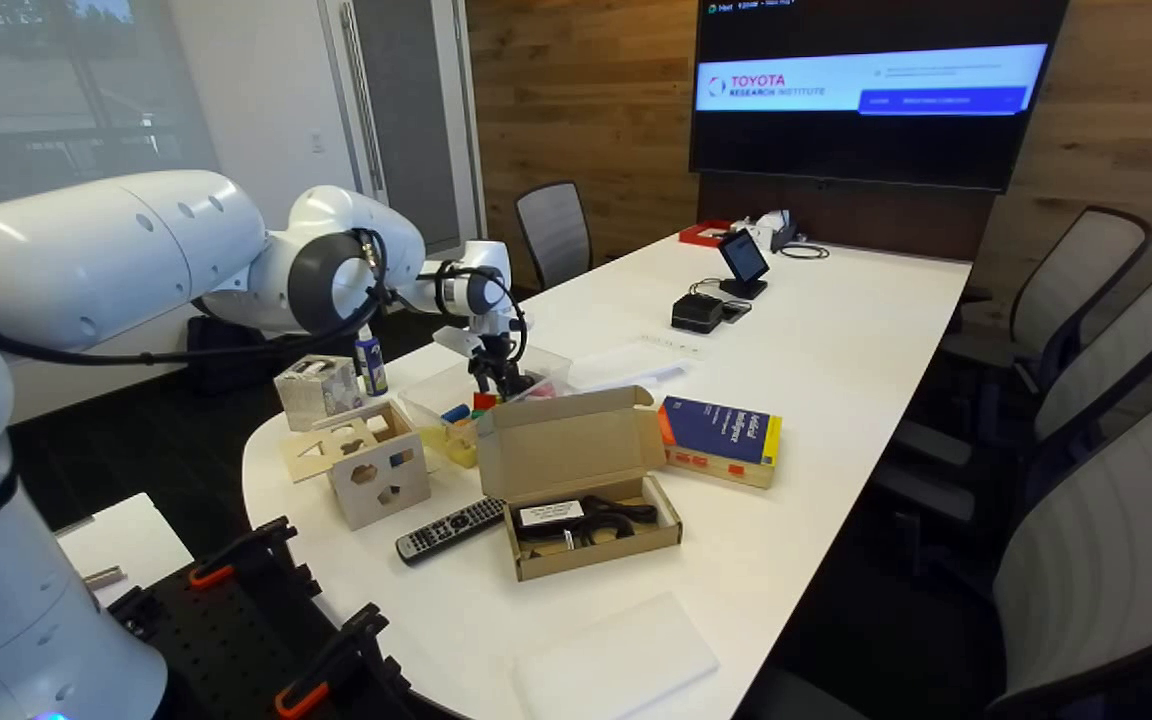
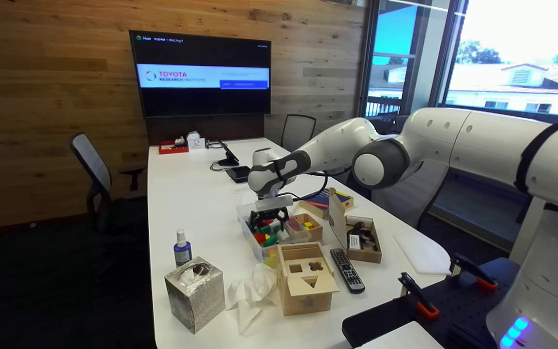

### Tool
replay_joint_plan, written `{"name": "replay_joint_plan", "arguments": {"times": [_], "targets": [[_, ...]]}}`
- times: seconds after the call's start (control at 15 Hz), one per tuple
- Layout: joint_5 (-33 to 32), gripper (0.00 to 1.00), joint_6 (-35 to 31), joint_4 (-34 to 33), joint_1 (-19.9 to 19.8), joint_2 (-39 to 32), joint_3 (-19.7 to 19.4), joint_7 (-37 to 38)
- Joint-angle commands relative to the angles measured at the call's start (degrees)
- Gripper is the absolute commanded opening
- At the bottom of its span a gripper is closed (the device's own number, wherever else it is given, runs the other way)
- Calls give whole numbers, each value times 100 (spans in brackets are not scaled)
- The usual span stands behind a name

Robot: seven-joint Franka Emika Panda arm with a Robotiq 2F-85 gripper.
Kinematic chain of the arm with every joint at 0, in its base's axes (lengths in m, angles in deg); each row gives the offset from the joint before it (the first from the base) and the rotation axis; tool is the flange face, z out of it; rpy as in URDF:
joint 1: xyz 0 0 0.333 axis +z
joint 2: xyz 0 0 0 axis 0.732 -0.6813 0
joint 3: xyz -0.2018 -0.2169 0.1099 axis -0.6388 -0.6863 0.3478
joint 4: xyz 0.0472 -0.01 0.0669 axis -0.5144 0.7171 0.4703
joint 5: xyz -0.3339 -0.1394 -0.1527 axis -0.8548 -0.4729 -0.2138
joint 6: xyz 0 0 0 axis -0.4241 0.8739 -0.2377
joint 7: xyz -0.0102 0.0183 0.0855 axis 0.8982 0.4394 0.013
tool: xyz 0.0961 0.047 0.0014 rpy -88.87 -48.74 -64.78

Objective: Put the green block in the wooden box.

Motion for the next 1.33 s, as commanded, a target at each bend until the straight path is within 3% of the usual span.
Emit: {"name": "replay_joint_plan", "arguments": {"times": [0.0,0.73,1.27], "targets": [[17,100,-19,118,62,0,-40,246],[142,100,-167,-234,84,23,84,407],[199,100,-186,-57,35,21,43,823]]}}
